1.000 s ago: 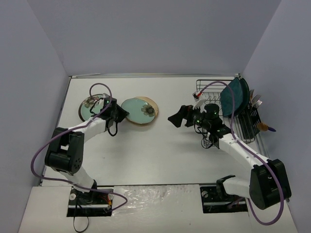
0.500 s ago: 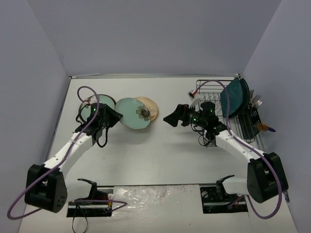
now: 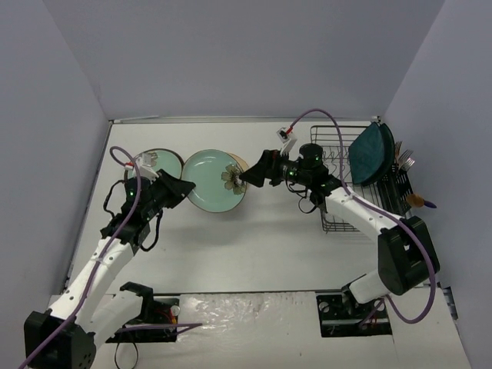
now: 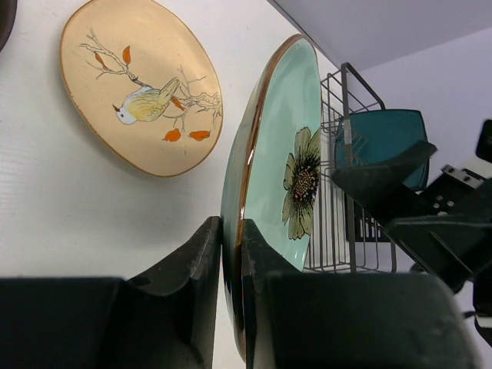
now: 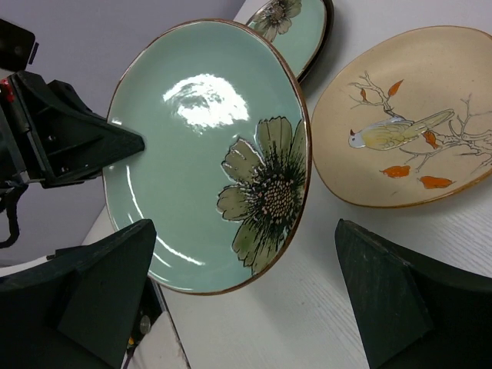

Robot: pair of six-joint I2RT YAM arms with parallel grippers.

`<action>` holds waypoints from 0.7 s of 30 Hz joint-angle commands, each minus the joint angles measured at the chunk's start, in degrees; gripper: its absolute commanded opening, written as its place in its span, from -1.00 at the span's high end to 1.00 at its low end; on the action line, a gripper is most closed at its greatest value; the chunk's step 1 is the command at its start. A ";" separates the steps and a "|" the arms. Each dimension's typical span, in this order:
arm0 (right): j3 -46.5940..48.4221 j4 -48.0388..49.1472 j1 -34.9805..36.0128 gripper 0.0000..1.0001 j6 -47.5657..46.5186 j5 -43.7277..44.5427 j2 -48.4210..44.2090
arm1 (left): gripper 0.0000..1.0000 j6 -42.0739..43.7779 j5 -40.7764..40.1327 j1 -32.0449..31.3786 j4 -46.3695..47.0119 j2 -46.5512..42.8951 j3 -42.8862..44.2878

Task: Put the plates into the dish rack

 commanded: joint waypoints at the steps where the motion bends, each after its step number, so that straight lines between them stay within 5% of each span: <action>1: 4.04 7.63 1.50 -1.00 2.81 -3.58 3.14 | 1.00 -1.05 4.06 0.55 14.65 -4.90 2.61; 9: 6.10 9.87 3.79 -0.91 3.52 -7.19 6.73 | 1.00 -2.81 7.23 0.64 21.08 -6.08 0.52; 13: 4.78 16.04 3.94 -0.56 7.43 -9.76 7.35 | 1.00 -2.63 8.08 0.64 21.84 -5.84 0.05; 21: 2.47 17.76 3.22 0.53 8.29 -9.90 3.49 | 1.00 -1.89 7.38 0.65 21.67 -5.80 -1.54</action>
